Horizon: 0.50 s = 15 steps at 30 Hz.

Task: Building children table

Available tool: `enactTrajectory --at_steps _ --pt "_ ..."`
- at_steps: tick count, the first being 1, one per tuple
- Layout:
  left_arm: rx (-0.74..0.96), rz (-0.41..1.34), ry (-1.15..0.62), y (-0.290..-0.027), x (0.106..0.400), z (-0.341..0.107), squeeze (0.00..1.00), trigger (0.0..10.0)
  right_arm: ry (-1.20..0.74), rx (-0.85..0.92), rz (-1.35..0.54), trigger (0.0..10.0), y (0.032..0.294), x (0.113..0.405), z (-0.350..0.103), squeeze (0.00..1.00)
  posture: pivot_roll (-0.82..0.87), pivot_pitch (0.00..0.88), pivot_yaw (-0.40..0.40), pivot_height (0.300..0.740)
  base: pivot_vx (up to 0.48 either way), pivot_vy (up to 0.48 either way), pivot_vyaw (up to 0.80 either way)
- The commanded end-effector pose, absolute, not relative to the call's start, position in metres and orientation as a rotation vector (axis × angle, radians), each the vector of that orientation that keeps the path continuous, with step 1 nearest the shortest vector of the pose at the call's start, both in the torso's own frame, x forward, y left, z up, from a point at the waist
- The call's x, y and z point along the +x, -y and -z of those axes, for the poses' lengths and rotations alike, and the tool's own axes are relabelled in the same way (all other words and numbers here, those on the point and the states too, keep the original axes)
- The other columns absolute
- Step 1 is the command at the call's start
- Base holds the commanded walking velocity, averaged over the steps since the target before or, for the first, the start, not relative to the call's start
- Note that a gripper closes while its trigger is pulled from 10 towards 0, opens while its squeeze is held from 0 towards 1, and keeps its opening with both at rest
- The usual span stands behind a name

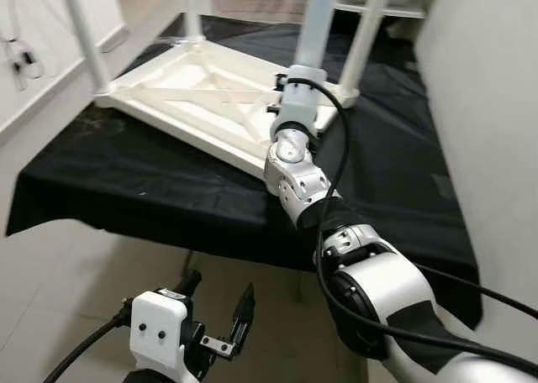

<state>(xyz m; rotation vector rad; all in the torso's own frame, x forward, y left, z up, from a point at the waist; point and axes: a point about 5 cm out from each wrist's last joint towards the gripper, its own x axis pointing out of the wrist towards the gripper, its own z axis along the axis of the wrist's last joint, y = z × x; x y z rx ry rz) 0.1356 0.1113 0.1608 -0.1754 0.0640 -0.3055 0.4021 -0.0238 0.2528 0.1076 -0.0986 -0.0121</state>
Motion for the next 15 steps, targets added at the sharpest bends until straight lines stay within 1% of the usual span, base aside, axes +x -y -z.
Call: enactTrajectory --at_steps 1,2,5,6,7,8,11,12,13,15 --pt "-0.167 0.296 -0.077 -0.112 0.135 -0.157 0.00 10.0 -0.195 0.164 -0.023 10.0 0.029 0.395 -0.182 0.00 0.09 0.238 -0.041 0.740 0.000 0.000 0.00" --pt "-0.167 0.296 -0.077 -0.112 0.135 -0.157 0.00 10.0 -0.199 0.145 0.003 10.0 0.032 0.395 -0.180 0.00 0.09 0.238 -0.041 0.740 0.000 0.000 0.00" --pt "-0.166 0.293 -0.076 -0.112 0.135 -0.157 0.00 10.0 -0.227 0.096 0.170 10.0 0.045 0.394 -0.174 0.00 0.09 0.238 -0.041 0.740 0.000 0.000 0.00" --pt "-0.166 0.293 -0.076 -0.112 0.135 -0.157 0.00 10.0 -0.227 0.096 0.170 10.0 0.045 0.394 -0.174 0.00 0.09 0.238 -0.041 0.740 0.000 0.000 0.00" --pt "-0.165 0.291 -0.076 -0.113 0.135 -0.157 0.00 10.0 -0.233 0.070 0.236 10.0 0.050 0.394 -0.173 0.00 0.09 0.238 -0.041 0.740 0.000 0.000 0.00" --pt "-0.165 0.291 -0.076 -0.113 0.135 -0.157 0.00 10.0 -0.233 0.070 0.236 10.0 0.050 0.394 -0.173 0.00 0.09 0.238 -0.041 0.740 0.000 0.000 0.00" --pt "-0.160 0.285 -0.073 -0.114 0.135 -0.157 0.00 10.0 -0.272 -0.058 0.492 10.0 0.076 0.394 -0.174 0.00 0.10 0.241 -0.041 0.740 0.000 0.000 0.00" --pt "-0.160 0.285 -0.073 -0.114 0.135 -0.157 0.00 10.0 -0.272 -0.058 0.492 10.0 0.076 0.394 -0.174 0.00 0.10 0.241 -0.041 0.740 0.000 0.000 0.00" --pt "-0.159 0.284 -0.073 -0.114 0.135 -0.157 0.00 10.0 -0.276 -0.077 0.540 10.0 0.081 0.394 -0.176 0.00 0.10 0.241 -0.041 0.740 0.000 0.000 0.00" --pt "-0.156 0.278 -0.070 -0.115 0.135 -0.158 0.00 10.0 -0.216 -0.100 0.670 10.0 0.091 0.394 -0.185 0.00 0.10 0.242 -0.042 0.740 0.000 0.000 0.00"
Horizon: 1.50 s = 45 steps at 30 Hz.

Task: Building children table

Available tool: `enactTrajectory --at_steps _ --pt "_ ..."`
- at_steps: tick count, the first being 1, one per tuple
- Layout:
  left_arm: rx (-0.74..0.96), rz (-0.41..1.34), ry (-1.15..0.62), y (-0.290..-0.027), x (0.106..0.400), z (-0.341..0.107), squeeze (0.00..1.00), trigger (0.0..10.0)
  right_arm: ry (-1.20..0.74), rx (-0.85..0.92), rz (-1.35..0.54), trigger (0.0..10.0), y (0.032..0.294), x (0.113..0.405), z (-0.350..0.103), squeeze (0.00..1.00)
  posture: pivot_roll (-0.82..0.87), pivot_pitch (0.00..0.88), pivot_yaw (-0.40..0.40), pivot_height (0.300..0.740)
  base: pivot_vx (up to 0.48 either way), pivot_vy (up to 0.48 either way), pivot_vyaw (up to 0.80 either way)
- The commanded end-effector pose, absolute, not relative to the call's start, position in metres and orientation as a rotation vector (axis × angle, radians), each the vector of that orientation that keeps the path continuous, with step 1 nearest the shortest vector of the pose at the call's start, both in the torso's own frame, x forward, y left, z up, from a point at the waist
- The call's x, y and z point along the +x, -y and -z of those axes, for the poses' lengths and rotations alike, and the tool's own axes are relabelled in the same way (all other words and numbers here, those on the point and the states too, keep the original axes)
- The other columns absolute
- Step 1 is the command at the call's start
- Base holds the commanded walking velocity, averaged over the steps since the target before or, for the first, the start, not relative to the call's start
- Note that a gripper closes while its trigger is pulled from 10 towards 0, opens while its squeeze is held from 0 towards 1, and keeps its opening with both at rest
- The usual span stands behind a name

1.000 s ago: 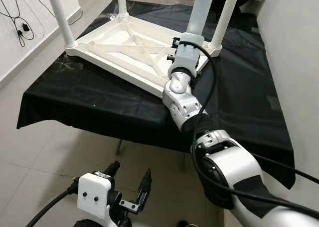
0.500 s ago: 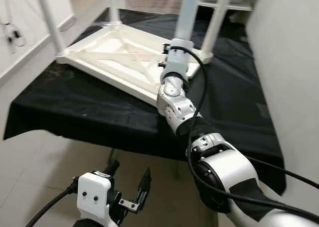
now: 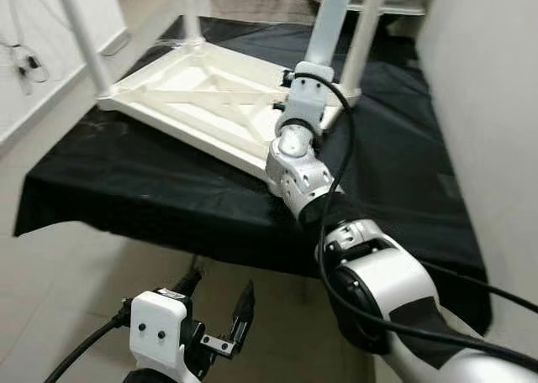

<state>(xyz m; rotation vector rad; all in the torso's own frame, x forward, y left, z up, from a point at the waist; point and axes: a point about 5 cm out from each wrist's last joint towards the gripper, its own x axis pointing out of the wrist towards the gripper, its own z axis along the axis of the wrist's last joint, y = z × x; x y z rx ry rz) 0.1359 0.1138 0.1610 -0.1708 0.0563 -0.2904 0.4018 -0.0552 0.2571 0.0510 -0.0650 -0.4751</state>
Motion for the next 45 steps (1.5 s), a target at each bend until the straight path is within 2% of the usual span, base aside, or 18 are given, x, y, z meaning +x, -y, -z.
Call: enactTrajectory --at_steps 1,5,9,13,14,15,17,28,29,30,32,33,34,35,36,39,44,45 --pt "-0.156 0.278 -0.070 -0.115 0.135 -0.158 0.00 10.0 -0.216 -0.100 0.670 10.0 0.091 0.394 -0.185 0.00 0.10 0.242 -0.042 0.740 0.000 0.000 0.00" --pt "-0.152 0.274 -0.064 -0.116 0.137 -0.159 0.00 10.0 -0.180 -0.041 0.797 10.0 0.096 0.391 -0.192 0.00 0.12 0.238 -0.036 0.740 0.000 0.000 0.00" --pt "-0.149 0.274 -0.061 -0.116 0.138 -0.159 0.00 10.0 -0.190 -0.018 0.837 10.0 0.097 0.390 -0.190 0.00 0.13 0.236 -0.035 0.740 0.000 0.000 0.00" --pt "-0.142 0.272 -0.058 -0.118 0.138 -0.160 0.00 10.0 -0.241 0.045 0.931 9.7 0.108 0.386 -0.183 0.00 0.14 0.233 -0.035 0.740 0.000 0.000 0.00" --pt "-0.138 0.270 -0.057 -0.119 0.138 -0.161 0.00 10.0 -0.269 0.083 0.975 9.3 0.114 0.385 -0.179 0.00 0.14 0.233 -0.035 0.740 0.000 0.000 0.00" --pt "-0.136 0.268 -0.057 -0.120 0.138 -0.161 0.00 10.0 -0.293 0.123 1.022 10.0 0.121 0.383 -0.176 0.00 0.15 0.232 -0.033 0.740 0.000 0.000 0.00" --pt "-0.132 0.268 -0.058 -0.121 0.138 -0.161 0.00 10.0 -0.306 0.183 1.068 10.0 0.129 0.383 -0.176 0.00 0.15 0.232 -0.030 0.740 0.000 0.000 0.00" --pt "-0.135 0.283 -0.051 -0.118 0.142 -0.160 0.00 10.0 -0.230 0.272 1.003 10.0 0.121 0.388 -0.191 0.00 0.13 0.218 -0.027 0.740 0.000 0.000 0.00" --pt "-0.135 0.284 -0.051 -0.118 0.142 -0.160 0.00 10.0 -0.193 0.248 0.869 10.0 0.114 0.394 -0.197 0.00 0.13 0.212 -0.027 0.740 0.000 0.000 0.00" --pt "-0.133 0.285 -0.051 -0.118 0.142 -0.159 0.00 10.0 -0.131 0.269 0.650 10.0 0.100 0.401 -0.205 0.00 0.13 0.206 -0.029 0.740 0.000 0.000 0.00" --pt "-0.130 0.286 -0.052 -0.118 0.142 -0.159 0.00 10.0 -0.060 0.291 0.410 10.0 0.082 0.407 -0.215 0.00 0.13 0.206 -0.029 0.740 0.000 0.000 0.00" --pt "-0.127 0.286 -0.050 -0.119 0.142 -0.159 0.00 10.0 -0.064 0.320 0.228 10.0 0.069 0.409 -0.215 0.00 0.13 0.204 -0.030 0.740 0.000 0.000 0.00" --pt "-0.127 0.286 -0.050 -0.119 0.142 -0.159 0.00 10.0 -0.064 0.320 0.228 10.0 0.069 0.409 -0.215 0.00 0.13 0.204 -0.030 0.740 0.000 0.000 0.00" --pt "-0.126 0.285 -0.048 -0.119 0.142 -0.159 0.00 10.0 -0.075 0.337 0.114 10.0 0.060 0.409 -0.214 0.00 0.13 0.204 -0.030 0.740 0.000 0.000 0.00" --pt "-0.126 0.285 -0.048 -0.119 0.142 -0.159 0.00 10.0 -0.075 0.337 0.114 10.0 0.060 0.409 -0.214 0.00 0.13 0.204 -0.030 0.740 0.000 0.000 0.00" --pt "-0.129 0.280 -0.046 -0.120 0.143 -0.160 0.00 10.0 -0.216 0.333 -0.159 10.0 0.042 0.405 -0.196 0.00 0.12 0.199 -0.034 0.740 0.000 0.000 0.00" --pt "-0.124 0.278 -0.046 -0.120 0.142 -0.159 0.00 10.0 -0.297 0.176 -0.452 10.0 0.033 0.399 -0.183 0.00 0.12 0.198 -0.038 0.740 0.000 0.000 0.00" --pt "-0.124 0.278 -0.046 -0.120 0.142 -0.159 0.00 10.0 -0.297 0.176 -0.452 10.0 0.033 0.399 -0.183 0.00 0.12 0.198 -0.038 0.740 0.000 0.000 0.00"
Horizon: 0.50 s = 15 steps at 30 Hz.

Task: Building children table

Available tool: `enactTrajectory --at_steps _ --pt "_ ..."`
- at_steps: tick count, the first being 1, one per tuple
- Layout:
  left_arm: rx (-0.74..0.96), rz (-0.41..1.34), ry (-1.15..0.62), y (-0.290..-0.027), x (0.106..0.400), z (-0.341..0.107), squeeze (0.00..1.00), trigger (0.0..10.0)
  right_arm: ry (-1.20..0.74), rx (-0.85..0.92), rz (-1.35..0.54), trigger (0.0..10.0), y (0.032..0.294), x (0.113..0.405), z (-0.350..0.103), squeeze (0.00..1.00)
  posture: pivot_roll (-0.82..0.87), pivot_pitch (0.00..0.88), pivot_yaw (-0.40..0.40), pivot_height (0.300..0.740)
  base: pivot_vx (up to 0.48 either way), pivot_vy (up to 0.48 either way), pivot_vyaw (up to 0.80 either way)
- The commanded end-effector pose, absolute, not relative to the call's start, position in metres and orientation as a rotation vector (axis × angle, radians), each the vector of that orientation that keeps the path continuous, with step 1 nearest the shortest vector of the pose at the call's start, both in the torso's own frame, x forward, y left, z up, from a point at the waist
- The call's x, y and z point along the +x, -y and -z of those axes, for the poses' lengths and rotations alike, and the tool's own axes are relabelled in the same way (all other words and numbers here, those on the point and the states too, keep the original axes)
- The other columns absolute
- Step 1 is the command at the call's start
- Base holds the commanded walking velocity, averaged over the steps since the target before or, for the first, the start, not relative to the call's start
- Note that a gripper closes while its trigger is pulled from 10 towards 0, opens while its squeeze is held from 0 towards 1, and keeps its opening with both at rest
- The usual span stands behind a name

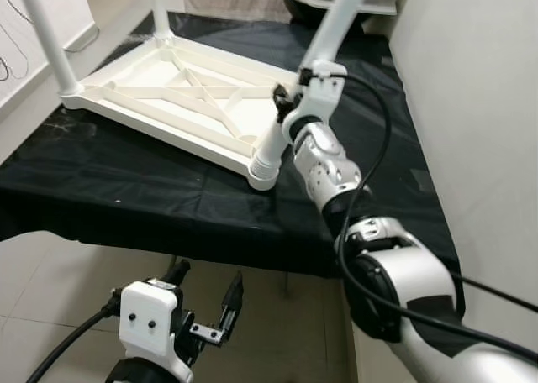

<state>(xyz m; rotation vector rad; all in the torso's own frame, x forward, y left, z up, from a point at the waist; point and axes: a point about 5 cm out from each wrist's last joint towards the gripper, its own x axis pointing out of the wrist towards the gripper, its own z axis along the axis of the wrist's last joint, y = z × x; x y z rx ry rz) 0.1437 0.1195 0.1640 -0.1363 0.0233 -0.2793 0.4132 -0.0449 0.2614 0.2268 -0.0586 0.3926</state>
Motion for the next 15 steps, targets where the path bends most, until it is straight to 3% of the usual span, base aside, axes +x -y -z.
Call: enactTrajectory --at_steps 1,4,5,7,8,13,15 --pt "-0.124 0.277 -0.046 -0.120 0.142 -0.159 0.00 10.0 -0.307 0.145 -0.514 10.0 0.031 0.397 -0.181 0.00 0.12 0.198 -0.038 0.740 0.000 0.000 0.00" --pt "-0.128 0.275 -0.045 -0.119 0.141 -0.160 0.00 10.0 -0.308 0.044 -0.871 10.0 0.019 0.387 -0.185 0.00 0.12 0.202 -0.044 0.740 0.000 0.000 0.00" --pt "-0.128 0.275 -0.045 -0.119 0.141 -0.160 0.00 10.0 -0.308 0.044 -0.871 10.0 0.019 0.387 -0.185 0.00 0.12 0.202 -0.044 0.740 0.000 0.000 0.00" --pt "-0.130 0.276 -0.045 -0.118 0.141 -0.160 0.00 10.0 -0.288 -0.007 -1.135 10.0 0.012 0.377 -0.190 0.00 0.12 0.205 -0.048 0.740 0.000 0.000 0.00" --pt "-0.130 0.276 -0.045 -0.118 0.141 -0.160 0.00 10.0 -0.288 -0.007 -1.135 10.0 0.012 0.377 -0.190 0.00 0.12 0.205 -0.048 0.740 0.000 0.000 0.00" --pt "-0.135 0.275 -0.044 -0.118 0.139 -0.161 0.00 10.0 -0.218 -0.064 -1.541 10.0 0.009 0.359 -0.200 0.00 0.12 0.212 -0.052 0.740 0.000 0.000 0.00" --pt "-0.135 0.275 -0.044 -0.118 0.139 -0.161 0.00 10.0 -0.218 -0.064 -1.541 10.0 0.009 0.359 -0.200 0.00 0.12 0.212 -0.052 0.740 0.000 0.000 0.00"
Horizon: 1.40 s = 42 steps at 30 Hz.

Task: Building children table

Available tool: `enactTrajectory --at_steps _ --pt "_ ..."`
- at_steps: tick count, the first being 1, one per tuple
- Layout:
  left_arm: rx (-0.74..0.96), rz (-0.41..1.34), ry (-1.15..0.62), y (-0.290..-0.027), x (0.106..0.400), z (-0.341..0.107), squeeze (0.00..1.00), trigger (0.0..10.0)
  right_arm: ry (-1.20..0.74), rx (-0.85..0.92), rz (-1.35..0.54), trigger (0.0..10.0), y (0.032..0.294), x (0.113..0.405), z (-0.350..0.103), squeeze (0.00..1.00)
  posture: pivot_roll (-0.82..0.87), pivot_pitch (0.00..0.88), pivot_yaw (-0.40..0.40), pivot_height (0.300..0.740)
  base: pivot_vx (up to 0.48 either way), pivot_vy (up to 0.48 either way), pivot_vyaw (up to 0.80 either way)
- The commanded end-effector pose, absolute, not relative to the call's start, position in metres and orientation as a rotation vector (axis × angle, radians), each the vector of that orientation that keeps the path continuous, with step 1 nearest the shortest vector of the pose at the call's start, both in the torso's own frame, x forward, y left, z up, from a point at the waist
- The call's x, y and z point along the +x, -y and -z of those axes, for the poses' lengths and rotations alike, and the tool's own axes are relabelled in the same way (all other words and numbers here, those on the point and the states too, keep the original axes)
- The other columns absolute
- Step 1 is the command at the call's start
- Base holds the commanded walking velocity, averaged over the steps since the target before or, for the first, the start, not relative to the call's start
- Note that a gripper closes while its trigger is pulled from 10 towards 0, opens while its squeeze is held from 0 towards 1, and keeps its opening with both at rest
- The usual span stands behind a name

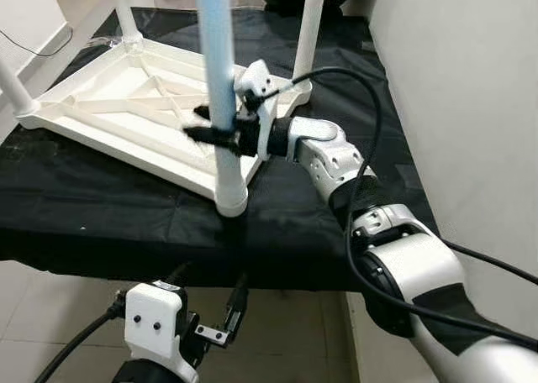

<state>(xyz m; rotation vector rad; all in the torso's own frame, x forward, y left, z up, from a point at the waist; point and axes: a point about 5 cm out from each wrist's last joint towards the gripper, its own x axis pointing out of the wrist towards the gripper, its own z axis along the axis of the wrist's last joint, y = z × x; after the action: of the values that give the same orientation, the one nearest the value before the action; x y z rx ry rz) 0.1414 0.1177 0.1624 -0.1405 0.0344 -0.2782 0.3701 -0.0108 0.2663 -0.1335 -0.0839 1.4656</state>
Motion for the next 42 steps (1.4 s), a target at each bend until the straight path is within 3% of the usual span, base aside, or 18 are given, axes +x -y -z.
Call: enactTrajectory --at_steps 1,10,17,22,26,28,30,32,34,36,37,40,41,42 --pt "-0.136 0.277 -0.045 -0.117 0.138 -0.162 0.00 10.0 -0.198 -0.110 -1.685 10.0 0.007 0.352 -0.203 0.00 0.12 0.221 -0.053 0.740 0.000 0.000 0.00" --pt "-0.139 0.274 -0.055 -0.116 0.134 -0.163 0.00 10.0 -0.183 -0.056 -1.929 10.0 -0.002 0.338 -0.206 0.00 0.14 0.243 -0.056 0.740 0.000 0.000 0.00" --pt "-0.140 0.279 -0.057 -0.115 0.133 -0.163 0.00 10.0 -0.163 -0.035 -1.971 10.0 -0.011 0.334 -0.208 0.00 0.15 0.254 -0.051 0.740 0.000 0.000 0.00" --pt "-0.139 0.282 -0.049 -0.114 0.134 -0.166 0.00 10.0 -0.140 -0.152 -1.894 10.0 -0.022 0.334 -0.201 0.00 0.15 0.261 -0.053 0.740 0.000 0.000 0.00" --pt "-0.138 0.277 -0.046 -0.114 0.134 -0.167 0.00 10.0 -0.133 -0.203 -1.765 10.0 -0.024 0.339 -0.195 0.00 0.15 0.261 -0.053 0.740 0.000 0.000 0.00" --pt "-0.138 0.274 -0.043 -0.114 0.134 -0.167 0.00 10.0 -0.132 -0.219 -1.517 10.0 -0.021 0.352 -0.193 0.00 0.14 0.262 -0.056 0.740 0.000 0.000 0.00" --pt "-0.138 0.273 -0.042 -0.114 0.134 -0.167 0.00 10.0 -0.135 -0.222 -1.419 10.0 -0.019 0.357 -0.192 0.00 0.14 0.262 -0.056 0.740 0.000 0.000 0.00" --pt "-0.138 0.273 -0.042 -0.114 0.134 -0.167 0.00 10.0 -0.135 -0.222 -1.419 10.0 -0.019 0.357 -0.192 0.00 0.14 0.262 -0.056 0.740 0.000 0.000 0.00" --pt "-0.138 0.269 -0.039 -0.115 0.136 -0.166 0.00 10.0 -0.175 -0.190 -1.133 10.0 -0.006 0.374 -0.189 0.00 0.12 0.258 -0.059 0.740 0.000 0.000 0.00" --pt "-0.138 0.269 -0.039 -0.115 0.136 -0.166 0.00 10.0 -0.175 -0.190 -1.133 10.0 -0.006 0.374 -0.189 0.00 0.12 0.258 -0.059 0.740 0.000 0.000 0.00" --pt "-0.136 0.268 -0.038 -0.115 0.137 -0.166 0.00 10.0 -0.171 -0.106 -0.818 10.0 0.010 0.389 -0.192 0.00 0.12 0.255 -0.056 0.740 0.000 0.000 0.00" --pt "-0.135 0.267 -0.038 -0.115 0.138 -0.165 0.00 10.0 -0.162 -0.064 -0.705 10.0 0.016 0.394 -0.194 0.00 0.12 0.255 -0.056 0.740 0.000 0.000 0.00" --pt "-0.132 0.265 -0.036 -0.116 0.139 -0.165 0.00 10.0 -0.172 0.092 -0.461 10.0 0.028 0.401 -0.194 0.00 0.12 0.253 -0.056 0.740 0.000 0.000 0.00" --pt "-0.132 0.265 -0.036 -0.116 0.139 -0.165 0.00 10.0 -0.172 0.092 -0.461 10.0 0.028 0.401 -0.194 0.00 0.12 0.253 -0.056 0.740 0.000 0.000 0.00"
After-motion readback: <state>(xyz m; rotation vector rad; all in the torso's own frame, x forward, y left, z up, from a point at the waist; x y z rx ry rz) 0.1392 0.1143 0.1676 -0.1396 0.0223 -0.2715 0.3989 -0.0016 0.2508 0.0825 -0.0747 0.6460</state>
